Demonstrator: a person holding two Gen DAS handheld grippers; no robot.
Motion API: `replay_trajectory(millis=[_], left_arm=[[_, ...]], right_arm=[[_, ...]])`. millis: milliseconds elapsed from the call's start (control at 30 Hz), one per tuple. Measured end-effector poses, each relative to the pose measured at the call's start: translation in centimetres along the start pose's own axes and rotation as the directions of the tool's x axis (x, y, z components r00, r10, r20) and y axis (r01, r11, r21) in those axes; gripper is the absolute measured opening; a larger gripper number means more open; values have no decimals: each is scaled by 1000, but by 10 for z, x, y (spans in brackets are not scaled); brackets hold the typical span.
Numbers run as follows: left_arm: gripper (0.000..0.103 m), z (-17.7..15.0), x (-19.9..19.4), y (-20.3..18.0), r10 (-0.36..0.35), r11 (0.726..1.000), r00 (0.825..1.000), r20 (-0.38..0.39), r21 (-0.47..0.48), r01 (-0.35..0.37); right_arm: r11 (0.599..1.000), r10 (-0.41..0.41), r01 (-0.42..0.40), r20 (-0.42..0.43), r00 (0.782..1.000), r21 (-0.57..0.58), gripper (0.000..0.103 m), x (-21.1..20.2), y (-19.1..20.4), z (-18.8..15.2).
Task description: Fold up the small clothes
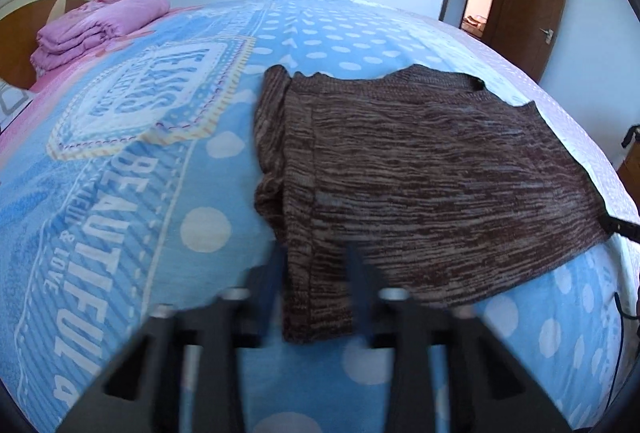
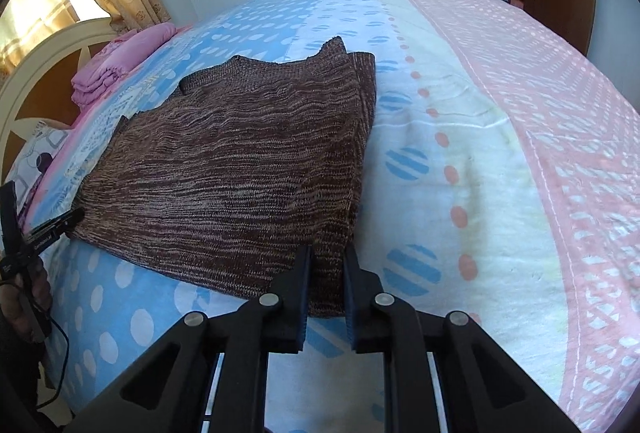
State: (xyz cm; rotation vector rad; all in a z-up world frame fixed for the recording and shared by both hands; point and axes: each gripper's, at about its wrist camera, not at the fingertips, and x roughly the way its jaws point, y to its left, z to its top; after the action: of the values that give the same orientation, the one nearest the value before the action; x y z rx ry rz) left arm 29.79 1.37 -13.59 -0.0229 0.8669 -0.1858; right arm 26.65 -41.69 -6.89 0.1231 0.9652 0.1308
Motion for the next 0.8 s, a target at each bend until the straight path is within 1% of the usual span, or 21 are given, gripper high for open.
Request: replay_trajectory(millis=[33, 100, 167, 233, 267, 367, 433, 600, 733, 767, 800], left_arm=[[12, 0, 0, 0, -3, 1000, 1000, 1, -1, 3], [9, 0, -4, 2, -13, 1000, 1000, 5, -8, 13], [9, 0, -11, 5, -20, 1000, 1000, 15, -17, 20], [9, -1, -19, 9, -48, 999, 999, 17, -25, 49], [9, -3, -22, 9, -50, 999, 999, 19, -21, 50], [9, -7, -18, 12, -49, 999, 999, -1, -17, 49], [9, -9, -13, 13, -46, 999, 999, -11, -24, 46], [9, -11, -17, 13, -45, 999, 999, 6, -20, 45], [10, -13, -14, 9, -21, 1000, 1000, 15, 14, 21], [14, -12, -14, 8, -13, 1000, 1000, 20, 24, 12], [17, -12, -17, 6, 10, 999, 1000, 27, 37, -11]], right_arm=[[1000, 4, -4, 1, 1000, -5, 8, -1, 1, 1], [1000, 12, -12, 7, 1000, -24, 7, -8, 5, 1], [999, 21, -21, 14, 1000, -44, 7, -17, 8, 0], [999, 28, -28, 16, 999, -44, 4, -25, 6, -1], [999, 31, -30, 12, 999, -41, 4, -26, 5, -2], [999, 15, -15, -26, 1000, -33, 3, -15, -2, -8], [1000, 19, -19, -52, 998, -18, 3, -7, -5, -14], [999, 6, -9, -62, 998, -48, 3, -14, 2, -20], [998, -1, -3, -75, 997, -59, 5, -11, 2, -18], [999, -7, 4, -62, 998, -50, 6, -14, 1, -15], [998, -29, 26, -50, 998, -48, 13, -18, 2, -12]])
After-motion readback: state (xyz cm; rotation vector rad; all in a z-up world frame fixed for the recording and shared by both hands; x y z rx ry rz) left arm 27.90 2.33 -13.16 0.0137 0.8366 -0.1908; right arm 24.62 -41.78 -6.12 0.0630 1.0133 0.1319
